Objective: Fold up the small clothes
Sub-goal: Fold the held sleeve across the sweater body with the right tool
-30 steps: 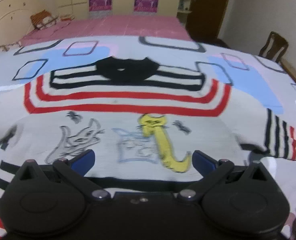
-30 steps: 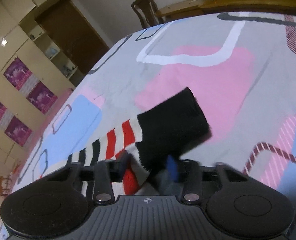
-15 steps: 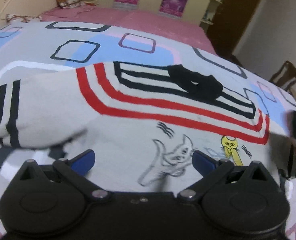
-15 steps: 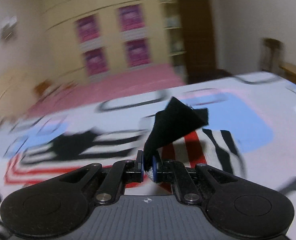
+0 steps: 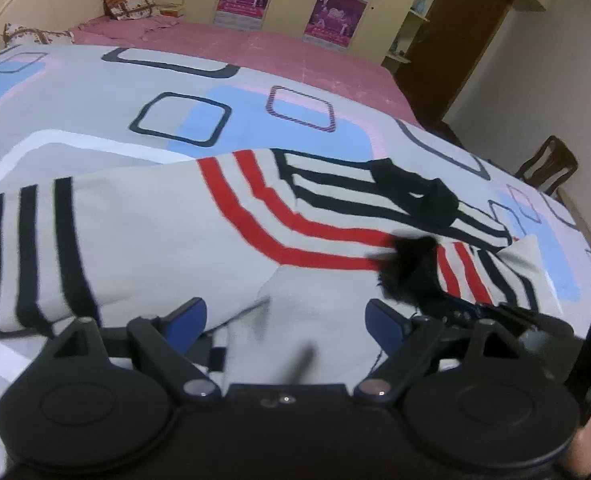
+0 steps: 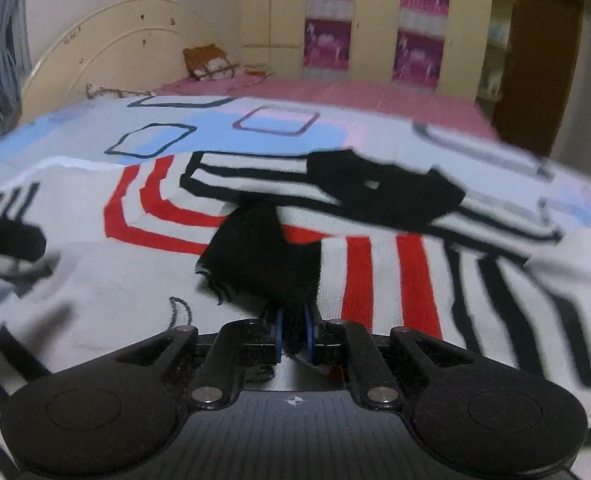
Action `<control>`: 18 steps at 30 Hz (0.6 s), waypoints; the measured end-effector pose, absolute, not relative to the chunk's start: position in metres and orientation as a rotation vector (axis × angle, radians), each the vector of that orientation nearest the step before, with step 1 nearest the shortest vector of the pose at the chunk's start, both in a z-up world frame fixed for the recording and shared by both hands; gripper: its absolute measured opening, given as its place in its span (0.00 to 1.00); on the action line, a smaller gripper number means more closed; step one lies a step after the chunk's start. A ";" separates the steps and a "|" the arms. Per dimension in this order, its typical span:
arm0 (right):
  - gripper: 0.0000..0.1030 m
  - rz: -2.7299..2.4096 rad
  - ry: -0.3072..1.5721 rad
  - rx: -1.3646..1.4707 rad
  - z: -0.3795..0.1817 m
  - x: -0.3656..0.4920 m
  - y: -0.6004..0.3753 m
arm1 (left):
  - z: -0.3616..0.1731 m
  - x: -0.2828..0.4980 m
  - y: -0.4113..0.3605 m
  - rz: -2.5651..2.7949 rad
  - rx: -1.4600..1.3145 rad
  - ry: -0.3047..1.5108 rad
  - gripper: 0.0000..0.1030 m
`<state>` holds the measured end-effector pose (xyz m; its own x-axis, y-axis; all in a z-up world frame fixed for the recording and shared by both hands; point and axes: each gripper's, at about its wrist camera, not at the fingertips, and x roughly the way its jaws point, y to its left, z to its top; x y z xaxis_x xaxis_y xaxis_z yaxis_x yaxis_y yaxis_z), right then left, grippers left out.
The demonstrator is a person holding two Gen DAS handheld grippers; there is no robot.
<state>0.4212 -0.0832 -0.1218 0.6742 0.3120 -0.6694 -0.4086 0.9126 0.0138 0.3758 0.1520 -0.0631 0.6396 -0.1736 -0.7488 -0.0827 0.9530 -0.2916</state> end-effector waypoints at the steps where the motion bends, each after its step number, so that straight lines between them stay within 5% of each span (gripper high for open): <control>1: 0.55 0.388 0.719 -0.155 -0.120 0.416 -0.084 | -0.064 0.378 0.149 -0.066 -0.318 0.874 0.83; 2: 0.66 0.397 0.694 -0.137 -0.116 0.406 -0.092 | -0.066 0.381 0.144 -0.087 -0.328 0.872 0.83; 4: 0.64 0.415 0.694 -0.112 -0.112 0.396 -0.109 | -0.072 0.390 0.130 -0.130 -0.347 0.878 0.83; 6: 0.42 0.376 0.708 -0.086 -0.109 0.383 -0.138 | -0.082 0.400 0.113 -0.172 -0.361 0.894 0.78; 12: 0.37 0.094 0.767 0.060 -0.104 0.355 -0.252 | -0.106 0.433 0.072 -0.203 -0.336 0.912 0.70; 16: 0.37 -0.017 0.783 0.122 -0.105 0.361 -0.301 | -0.108 0.451 0.062 -0.233 -0.352 0.913 0.43; 18: 0.37 -0.033 0.775 0.162 -0.104 0.367 -0.315 | -0.107 0.458 0.059 -0.247 -0.353 0.915 0.19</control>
